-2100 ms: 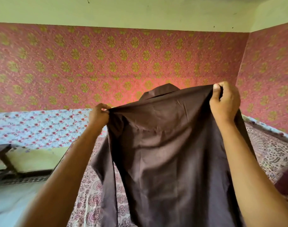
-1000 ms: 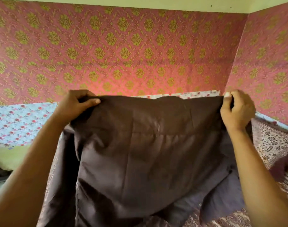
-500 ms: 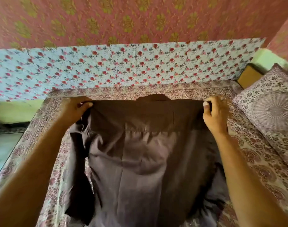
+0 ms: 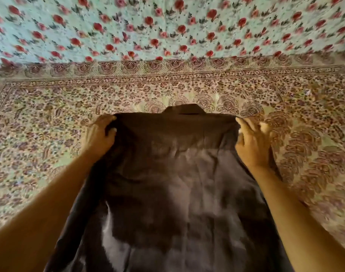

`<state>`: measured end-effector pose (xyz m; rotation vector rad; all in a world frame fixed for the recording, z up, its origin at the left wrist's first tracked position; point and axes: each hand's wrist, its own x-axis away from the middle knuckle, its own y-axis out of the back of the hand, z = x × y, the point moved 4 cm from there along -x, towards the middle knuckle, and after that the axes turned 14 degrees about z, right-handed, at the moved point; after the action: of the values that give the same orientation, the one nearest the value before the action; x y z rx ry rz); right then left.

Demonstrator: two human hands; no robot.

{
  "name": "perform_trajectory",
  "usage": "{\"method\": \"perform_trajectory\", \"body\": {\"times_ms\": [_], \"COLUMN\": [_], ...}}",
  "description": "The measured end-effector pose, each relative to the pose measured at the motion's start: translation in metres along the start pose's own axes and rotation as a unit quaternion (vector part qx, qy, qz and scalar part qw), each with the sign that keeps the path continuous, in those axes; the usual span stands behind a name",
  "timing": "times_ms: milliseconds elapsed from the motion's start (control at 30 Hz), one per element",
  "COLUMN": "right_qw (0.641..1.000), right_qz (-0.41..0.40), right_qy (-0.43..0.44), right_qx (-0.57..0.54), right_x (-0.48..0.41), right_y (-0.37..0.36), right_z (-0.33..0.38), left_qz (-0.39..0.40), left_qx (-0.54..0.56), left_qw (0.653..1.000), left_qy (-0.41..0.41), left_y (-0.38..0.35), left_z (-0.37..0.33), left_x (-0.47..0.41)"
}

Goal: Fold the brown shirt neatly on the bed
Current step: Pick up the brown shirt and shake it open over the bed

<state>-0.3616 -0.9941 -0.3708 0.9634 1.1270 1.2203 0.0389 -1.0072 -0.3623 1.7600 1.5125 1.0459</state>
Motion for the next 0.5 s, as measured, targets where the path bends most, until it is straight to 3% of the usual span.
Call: {"method": "perform_trajectory", "body": {"times_ms": [100,233,333,433,500], "right_qw": [0.999,0.992,0.973,0.952,0.965], "right_qz": [0.025,0.060,0.159,0.254,0.228], "right_qy": [-0.009,0.038,0.040,-0.046,-0.078], "right_qx": [0.030,0.107,0.164,0.164,0.101], "right_x": [-0.024,-0.066,-0.095,-0.106,-0.102], "right_y": [-0.042,-0.076,-0.111,-0.139,-0.140], "right_z": [-0.003,-0.012,-0.015,-0.013,-0.003], "left_qz": [0.040,0.037,0.089,0.149,0.105], "left_qx": [-0.012,-0.051,-0.109,-0.210,-0.242], "left_qw": [0.999,0.997,0.989,0.964,0.957], "left_qy": [-0.011,-0.038,-0.034,0.060,0.118], "left_y": [-0.025,-0.028,-0.045,-0.068,-0.075], "left_z": [0.025,0.046,0.071,0.084,0.077], "left_x": [-0.037,-0.082,-0.124,-0.144,-0.143]}}
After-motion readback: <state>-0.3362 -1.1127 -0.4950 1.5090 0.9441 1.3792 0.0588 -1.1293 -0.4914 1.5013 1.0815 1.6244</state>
